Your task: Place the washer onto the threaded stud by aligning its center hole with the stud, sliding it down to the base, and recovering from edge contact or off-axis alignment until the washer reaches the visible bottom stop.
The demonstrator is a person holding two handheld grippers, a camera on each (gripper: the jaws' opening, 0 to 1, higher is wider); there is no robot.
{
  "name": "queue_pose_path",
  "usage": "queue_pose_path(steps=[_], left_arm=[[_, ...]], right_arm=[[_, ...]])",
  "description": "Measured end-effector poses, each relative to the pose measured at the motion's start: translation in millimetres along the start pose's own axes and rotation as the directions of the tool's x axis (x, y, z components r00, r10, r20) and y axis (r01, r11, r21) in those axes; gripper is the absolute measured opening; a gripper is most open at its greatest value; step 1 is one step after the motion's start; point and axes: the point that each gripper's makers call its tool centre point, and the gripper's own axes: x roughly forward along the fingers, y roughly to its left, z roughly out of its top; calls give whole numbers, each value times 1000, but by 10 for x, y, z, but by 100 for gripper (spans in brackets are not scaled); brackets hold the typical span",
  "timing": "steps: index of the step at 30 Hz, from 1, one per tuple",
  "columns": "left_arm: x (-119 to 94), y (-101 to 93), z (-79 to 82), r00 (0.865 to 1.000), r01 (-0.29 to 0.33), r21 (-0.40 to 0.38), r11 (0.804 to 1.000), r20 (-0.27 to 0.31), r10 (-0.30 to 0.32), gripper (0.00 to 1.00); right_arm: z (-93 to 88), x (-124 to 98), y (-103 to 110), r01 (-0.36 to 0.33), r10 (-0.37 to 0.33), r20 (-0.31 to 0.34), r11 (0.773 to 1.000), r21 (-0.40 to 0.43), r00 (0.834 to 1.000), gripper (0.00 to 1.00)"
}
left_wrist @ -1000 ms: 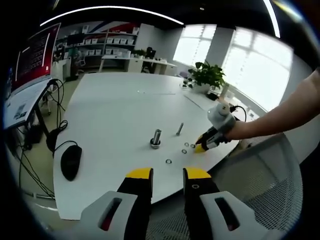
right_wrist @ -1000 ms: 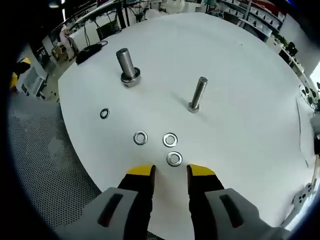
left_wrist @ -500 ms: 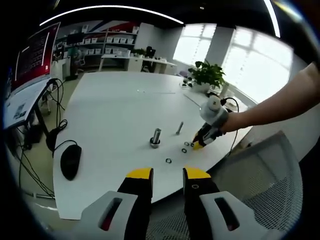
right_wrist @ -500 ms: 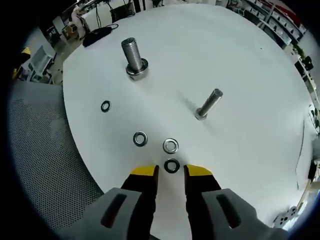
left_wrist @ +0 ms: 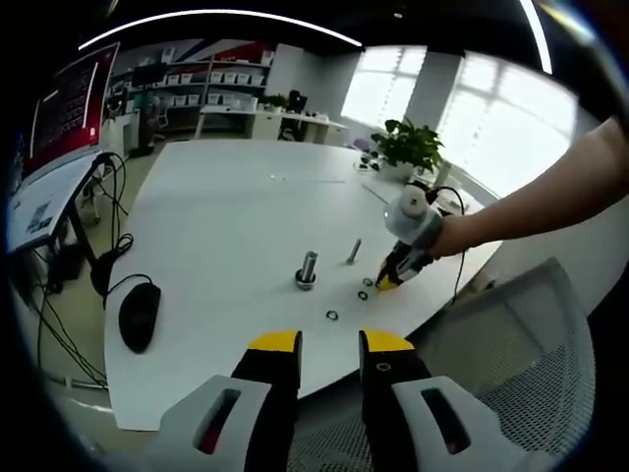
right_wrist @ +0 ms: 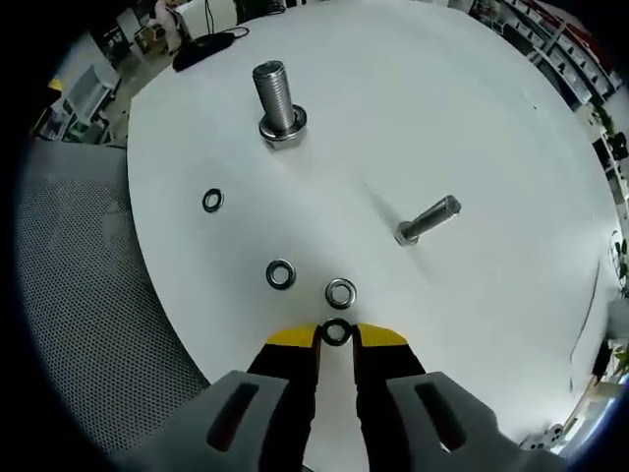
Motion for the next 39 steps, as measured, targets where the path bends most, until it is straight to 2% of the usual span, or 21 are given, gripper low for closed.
queue_pose_path(steps=[6,10,14,18,21,22,23,26,37,38,39], left_arm=[[5,5,-10,1000,-3,-3,1000,-6,3,21],[2,9,-1,1000,-4,-6,1000,0,4,20],[0,13,7,1000,-6,-8,1000,5,6,20],[-3,15,10,1000,-8,-10,1000,7,8,20],[-4,15,12,1000,-8,-11,1000,9,8,20],[-4,15,10,1000,-8,-10,1000,8,8,20],[-4,15,10,1000,-8,-10,1000,8,8,20],[-4,18,11,1000,-8,-11,1000,9,8,20],[2,22,11,1000,-9,-11,1000,8,9,20],[2,22,12,1000,-9,-11,1000,8,9,20],[2,22,12,1000,-9,-11,1000,8,9,20]], right_arm=[[3,5,10,7,-8,-43,999,-31,999,15],[32,12,39,38,-51,-78,987,-157,996,15],[28,14,21,33,-43,-86,993,-114,995,15],[13,4,40,47,-57,-68,990,-132,996,15],[7,-2,32,60,-64,-28,987,-147,998,14],[10,-4,26,55,-57,-11,990,-131,998,14],[10,-5,27,41,-41,8,996,-78,999,14],[11,-8,-3,25,-25,38,1000,-18,999,14],[10,-28,34,-8,5,84,999,33,996,14],[13,-39,34,-7,4,88,1000,27,996,12],[24,-61,43,-6,5,93,1000,20,996,2]])
